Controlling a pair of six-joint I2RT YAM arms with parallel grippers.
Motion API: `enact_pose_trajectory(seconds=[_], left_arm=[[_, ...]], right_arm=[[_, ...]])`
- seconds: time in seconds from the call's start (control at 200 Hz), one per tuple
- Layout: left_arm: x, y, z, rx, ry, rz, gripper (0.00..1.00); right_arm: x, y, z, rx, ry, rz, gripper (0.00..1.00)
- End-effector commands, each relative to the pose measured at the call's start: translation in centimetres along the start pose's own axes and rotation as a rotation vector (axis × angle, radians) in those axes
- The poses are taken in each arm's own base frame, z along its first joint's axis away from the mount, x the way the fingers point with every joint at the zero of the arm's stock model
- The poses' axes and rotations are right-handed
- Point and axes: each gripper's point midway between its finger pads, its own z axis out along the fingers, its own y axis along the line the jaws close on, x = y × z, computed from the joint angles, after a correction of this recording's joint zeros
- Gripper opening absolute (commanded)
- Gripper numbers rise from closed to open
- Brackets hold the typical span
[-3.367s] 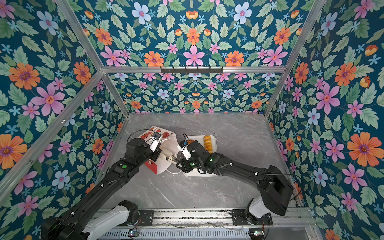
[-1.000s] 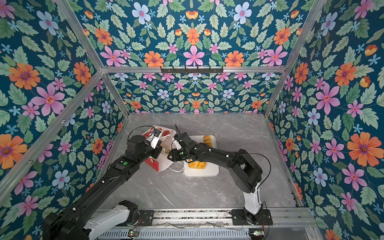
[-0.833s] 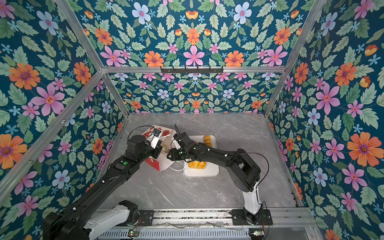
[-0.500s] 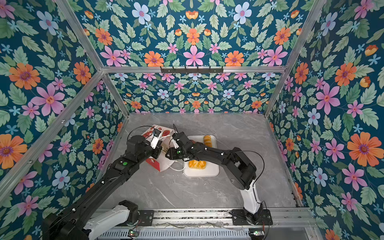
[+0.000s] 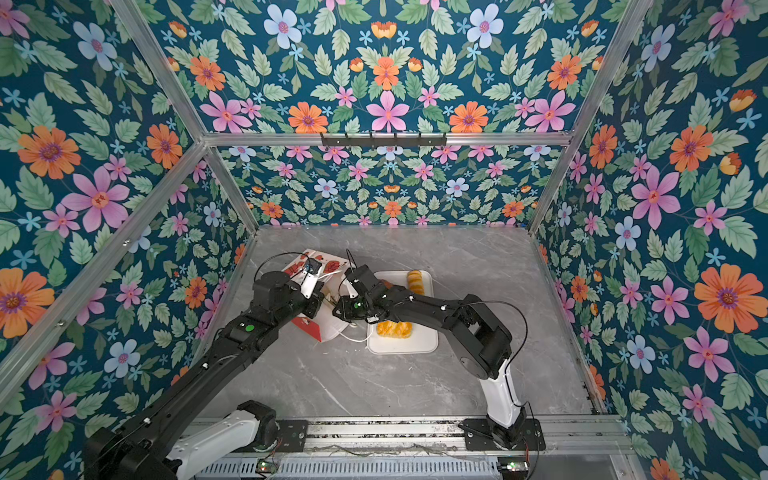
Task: Take the fake bread out of the paper bag
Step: 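Pull the striped yellow ring out of the bag with the right tongs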
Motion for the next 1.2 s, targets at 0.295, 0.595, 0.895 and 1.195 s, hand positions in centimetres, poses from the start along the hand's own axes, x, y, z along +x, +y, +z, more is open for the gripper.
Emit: enact_pose_trajectory(seconds=[0.295, 0.595, 0.895, 1.195], left_arm=[[-0.7, 1.2, 0.0, -0.070, -0.022, -0.015, 0.00], [-0.7, 1.5, 0.1, -0.083, -0.018, -0.017, 0.00], [-0.6, 1.7, 0.4, -0.097, -0.010, -0.020, 0.00], [-0.5, 1.9, 0.6, -0.108, -0.005, -0.030, 0.00]], right_arm=[[0.1, 0.7, -4.3, 0.050, -0.025, -0.137, 0.05], [1.0, 0.4, -5.9, 0.060, -0.029, -0.139, 0.01], [0.9, 0.9, -10.2, 0.087, -0.094, -0.185, 0.00], [2.4, 0.6, -13.0, 0.082, -0.126, -0.215, 0.00]])
